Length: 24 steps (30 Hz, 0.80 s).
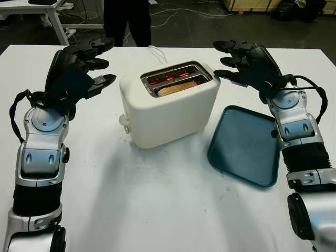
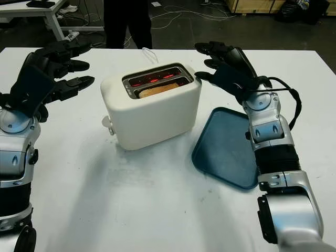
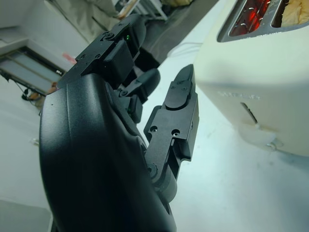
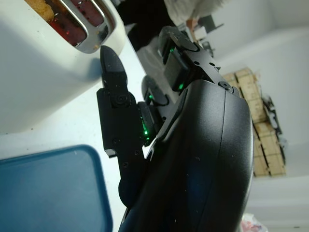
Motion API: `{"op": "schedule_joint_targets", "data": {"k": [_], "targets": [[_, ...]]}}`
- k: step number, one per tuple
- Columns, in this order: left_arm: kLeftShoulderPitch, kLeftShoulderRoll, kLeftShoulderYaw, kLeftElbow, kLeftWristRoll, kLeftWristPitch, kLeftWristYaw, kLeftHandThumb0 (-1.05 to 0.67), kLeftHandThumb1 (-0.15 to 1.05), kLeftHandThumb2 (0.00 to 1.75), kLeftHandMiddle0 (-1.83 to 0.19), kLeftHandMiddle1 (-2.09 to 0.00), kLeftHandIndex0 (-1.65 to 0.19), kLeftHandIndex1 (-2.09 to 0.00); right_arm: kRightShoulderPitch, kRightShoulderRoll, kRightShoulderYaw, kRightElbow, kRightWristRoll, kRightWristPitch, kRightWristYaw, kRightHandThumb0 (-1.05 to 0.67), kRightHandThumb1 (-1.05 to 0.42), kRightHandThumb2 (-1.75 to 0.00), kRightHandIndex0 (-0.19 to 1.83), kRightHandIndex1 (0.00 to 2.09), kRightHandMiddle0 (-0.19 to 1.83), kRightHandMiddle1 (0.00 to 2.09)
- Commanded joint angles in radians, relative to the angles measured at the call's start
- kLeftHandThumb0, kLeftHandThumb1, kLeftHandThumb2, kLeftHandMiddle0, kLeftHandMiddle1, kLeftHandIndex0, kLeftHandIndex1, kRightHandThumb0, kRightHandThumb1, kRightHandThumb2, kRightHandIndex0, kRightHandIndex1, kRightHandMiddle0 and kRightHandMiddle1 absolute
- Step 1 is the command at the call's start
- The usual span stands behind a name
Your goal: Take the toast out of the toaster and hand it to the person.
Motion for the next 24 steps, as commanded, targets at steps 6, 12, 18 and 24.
{"op": "schedule_joint_targets", "data": {"k": [6,12,18,24], "targets": [[0.007,0.002,0.006,-0.015,-0.008,-0.002,-0.002,-0.41,0.92,0.04,-0.35,-0.79,-0.64,-0.04,0.009,-0.001,0.005,-0.019,-0.003,0.019,0.000,-0.26,-0.89,0.00,0.58,0.00,0.53,0.00],[0.005,0.001,0.002,-0.016,-0.005,0.001,0.000,-0.38,0.92,0.07,-0.35,-0.80,-0.64,-0.05,0.010,-0.006,0.005,-0.022,-0.003,0.019,0.004,-0.26,-0.89,0.00,0.58,0.00,0.54,0.00],[0.003,0.000,-0.001,-0.011,-0.002,-0.003,0.002,-0.38,0.92,0.08,-0.35,-0.80,-0.64,-0.05,0.015,-0.006,-0.002,-0.026,0.007,0.024,0.013,-0.27,-0.89,0.00,0.57,0.00,0.52,0.00],[0.003,-0.005,-0.003,-0.014,0.000,0.001,0.006,-0.36,0.92,0.09,-0.35,-0.80,-0.64,-0.05,0.015,-0.008,-0.003,-0.015,0.009,0.003,0.014,-0.28,-0.89,0.00,0.57,0.00,0.52,0.00]]}}
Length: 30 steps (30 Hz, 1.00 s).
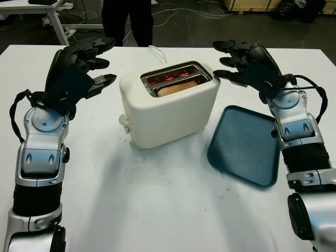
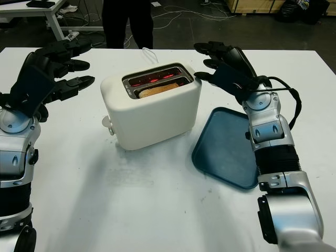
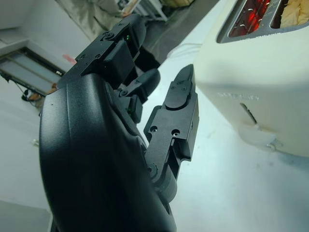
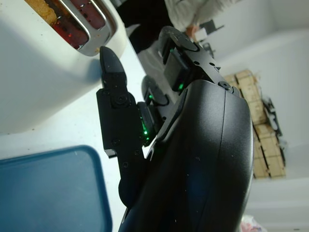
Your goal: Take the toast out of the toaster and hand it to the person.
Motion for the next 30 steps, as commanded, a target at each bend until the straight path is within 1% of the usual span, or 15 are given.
{"op": "schedule_joint_targets", "data": {"k": [1,5,12,19,23,26,28,30], "targets": [[0.003,-0.004,-0.003,-0.013,0.003,-0.001,0.008,-0.36,0.92,0.09,-0.35,-0.80,-0.65,-0.05,0.013,-0.007,-0.005,-0.001,0.009,-0.002,0.005,-0.28,-0.89,0.00,0.57,0.00,0.52,0.00],[0.003,0.000,-0.006,-0.004,0.006,-0.011,0.004,-0.36,0.92,0.09,-0.34,-0.80,-0.64,-0.05,0.017,-0.008,-0.004,-0.011,0.005,-0.003,0.001,-0.25,-0.88,0.00,0.58,0.01,0.53,0.01],[0.003,-0.007,-0.003,-0.002,-0.007,-0.002,0.004,-0.37,0.92,0.08,-0.33,-0.80,-0.64,-0.05,0.025,-0.006,-0.012,-0.014,0.007,0.004,-0.005,-0.26,-0.88,0.00,0.58,0.01,0.53,0.00],[0.008,0.000,-0.006,-0.005,0.003,-0.003,0.006,-0.41,0.92,0.07,-0.34,-0.80,-0.64,-0.05,0.028,-0.002,-0.007,-0.033,-0.007,0.047,-0.016,-0.20,-0.89,0.00,0.56,0.00,0.51,0.00],[0.012,0.006,0.001,0.002,-0.001,-0.014,0.001,-0.42,0.92,0.07,-0.34,-0.80,-0.64,-0.05,0.032,0.001,-0.003,-0.035,-0.009,0.043,-0.023,-0.24,-0.89,0.00,0.58,0.01,0.53,0.01],[0.014,0.008,0.001,0.004,0.003,-0.022,0.002,-0.43,0.92,0.07,-0.34,-0.80,-0.64,-0.05,0.033,0.001,-0.007,-0.039,-0.002,0.042,-0.025,-0.23,-0.89,0.00,0.57,0.01,0.53,0.01],[0.016,0.009,0.001,0.007,0.004,-0.030,0.002,-0.43,0.92,0.07,-0.35,-0.80,-0.65,-0.05,0.032,-0.003,-0.013,-0.035,0.003,0.041,-0.023,-0.21,-0.89,0.00,0.56,0.00,0.50,0.00],[0.018,0.010,0.003,0.009,0.003,-0.035,0.002,-0.41,0.92,0.07,-0.35,-0.80,-0.65,-0.05,0.037,-0.011,-0.017,-0.028,0.001,0.029,-0.026,-0.23,-0.89,0.00,0.56,0.00,0.50,0.00]]}}
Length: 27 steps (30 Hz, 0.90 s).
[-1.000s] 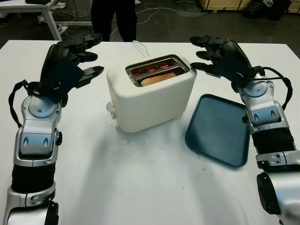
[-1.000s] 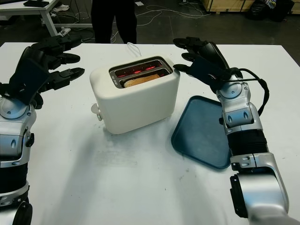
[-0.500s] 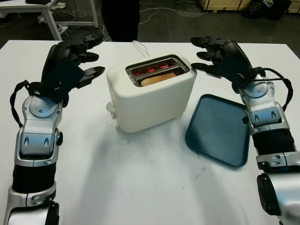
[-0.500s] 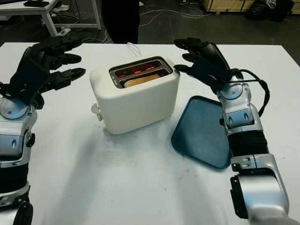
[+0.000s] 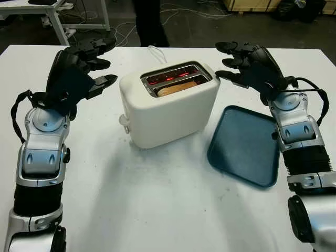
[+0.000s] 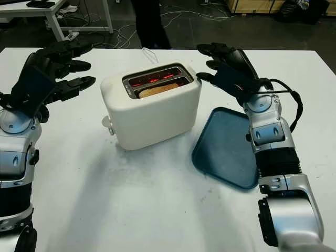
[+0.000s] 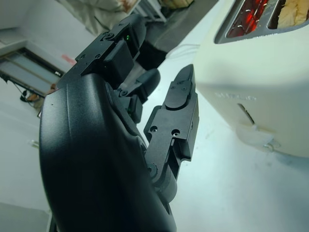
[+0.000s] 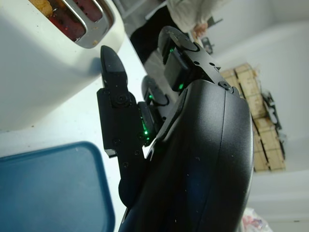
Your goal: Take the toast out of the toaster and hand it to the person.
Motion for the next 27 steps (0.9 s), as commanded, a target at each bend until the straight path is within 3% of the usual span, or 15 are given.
{"op": "schedule_joint_targets", "data": {"k": [1,4,6,19,27], "targets": [[0.012,0.014,0.005,0.007,0.009,-0.025,0.001,-0.41,0.92,0.06,-0.35,-0.80,-0.65,-0.05,0.017,-0.021,-0.004,0.006,-0.012,-0.016,-0.016,-0.23,-0.89,0.00,0.56,0.01,0.50,0.00],[0.016,0.015,0.011,0.010,0.005,-0.033,0.003,-0.39,0.92,0.07,-0.35,-0.80,-0.65,-0.05,0.021,-0.054,0.011,0.018,-0.052,-0.041,-0.027,-0.29,-0.88,-0.01,0.60,0.02,0.53,0.01],[0.019,0.014,0.014,0.010,0.003,-0.035,0.003,-0.38,0.92,0.07,-0.35,-0.80,-0.65,-0.05,0.024,-0.061,0.000,0.024,-0.033,-0.059,-0.008,-0.23,-0.89,-0.01,0.58,0.01,0.51,0.01],[0.008,0.003,0.003,0.007,-0.010,-0.017,-0.002,-0.37,0.92,0.09,-0.36,-0.79,-0.65,-0.05,0.032,-0.046,-0.013,0.032,-0.003,-0.063,-0.014,-0.13,-0.91,0.00,0.55,0.00,0.49,0.00],[0.013,0.008,0.008,0.004,-0.009,-0.014,-0.001,-0.35,0.92,0.11,-0.35,-0.80,-0.65,-0.05,0.025,-0.039,0.005,0.032,-0.034,-0.052,-0.041,-0.22,-0.89,0.00,0.59,0.03,0.53,0.02]]}}
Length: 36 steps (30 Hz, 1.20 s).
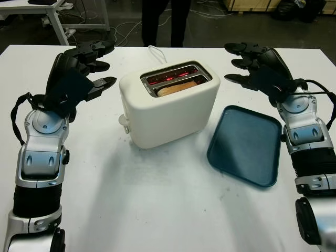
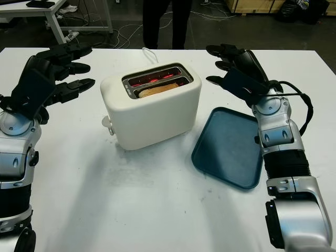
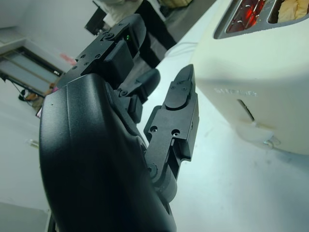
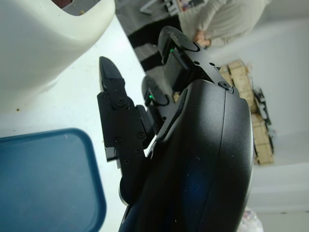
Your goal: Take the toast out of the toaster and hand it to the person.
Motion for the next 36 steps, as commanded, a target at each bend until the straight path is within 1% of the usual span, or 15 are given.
{"op": "schedule_joint_targets", "data": {"k": [1,4,8,16,29,36], "targets": [[0.006,0.005,0.005,-0.011,0.000,0.002,0.000,-0.35,0.92,0.11,-0.35,-0.81,-0.64,-0.05,0.005,0.004,0.011,0.004,-0.016,0.004,-0.016,-0.22,-0.88,0.00,0.60,0.03,0.54,0.02],[0.012,0.005,0.007,-0.012,0.000,-0.004,0.002,-0.34,0.92,0.11,-0.34,-0.81,-0.64,-0.05,0.003,0.005,0.009,0.005,-0.011,0.004,-0.010,-0.23,-0.88,0.00,0.60,0.02,0.54,0.02],[0.020,0.005,0.008,-0.014,0.000,-0.010,0.001,-0.35,0.92,0.10,-0.35,-0.81,-0.65,-0.05,0.009,0.003,0.001,-0.002,0.003,0.001,-0.003,-0.19,-0.89,0.00,0.59,0.01,0.52,0.01],[0.024,0.000,0.007,-0.018,-0.001,-0.011,0.004,-0.35,0.92,0.10,-0.36,-0.80,-0.65,-0.05,0.011,-0.005,0.006,0.011,-0.016,-0.022,-0.018,-0.22,-0.88,0.00,0.61,0.02,0.54,0.01],[0.029,0.002,0.006,-0.016,-0.001,-0.017,0.006,-0.35,0.92,0.10,-0.36,-0.81,-0.65,-0.05,0.000,0.007,0.010,0.019,-0.017,0.015,-0.016,-0.26,-0.89,0.00,0.59,0.00,0.53,0.00],[0.032,0.006,0.007,-0.016,-0.001,-0.022,0.003,-0.35,0.92,0.10,-0.35,-0.81,-0.65,-0.05,0.003,0.006,0.000,0.017,0.000,0.006,-0.004,-0.21,-0.90,0.00,0.57,0.00,0.51,0.00]]}}
